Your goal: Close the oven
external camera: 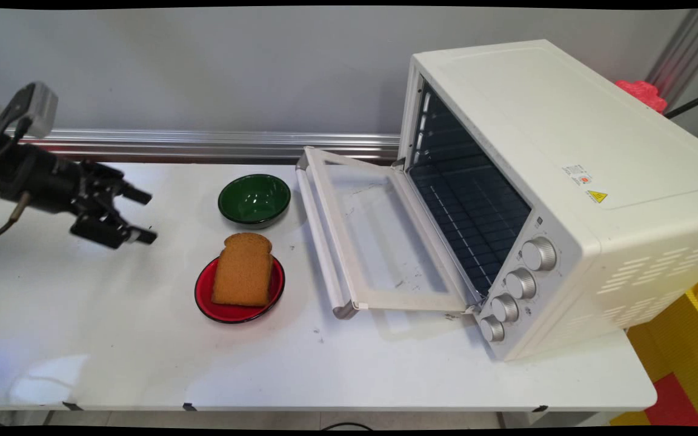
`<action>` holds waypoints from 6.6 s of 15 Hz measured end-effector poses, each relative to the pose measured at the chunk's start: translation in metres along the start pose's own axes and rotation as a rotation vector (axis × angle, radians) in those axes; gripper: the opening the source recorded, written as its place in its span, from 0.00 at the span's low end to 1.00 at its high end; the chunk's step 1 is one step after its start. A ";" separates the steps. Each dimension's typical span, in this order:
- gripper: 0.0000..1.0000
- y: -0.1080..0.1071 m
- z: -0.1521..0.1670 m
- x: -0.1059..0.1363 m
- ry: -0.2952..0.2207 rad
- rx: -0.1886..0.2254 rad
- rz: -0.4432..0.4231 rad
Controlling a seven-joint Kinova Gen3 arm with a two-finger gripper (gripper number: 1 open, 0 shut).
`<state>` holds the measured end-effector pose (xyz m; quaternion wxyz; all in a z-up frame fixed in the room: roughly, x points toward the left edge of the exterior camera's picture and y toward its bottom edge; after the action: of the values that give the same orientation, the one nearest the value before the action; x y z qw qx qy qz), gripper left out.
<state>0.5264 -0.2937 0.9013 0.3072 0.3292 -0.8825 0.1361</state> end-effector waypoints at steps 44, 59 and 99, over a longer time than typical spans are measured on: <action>0.00 -0.021 0.171 0.081 0.053 -0.231 0.092; 0.00 -0.014 0.230 0.083 0.063 -0.235 0.079; 0.00 -0.025 0.220 0.153 0.288 -0.266 0.103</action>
<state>0.3521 -0.4859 0.8286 0.4636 0.2174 -0.8552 0.0796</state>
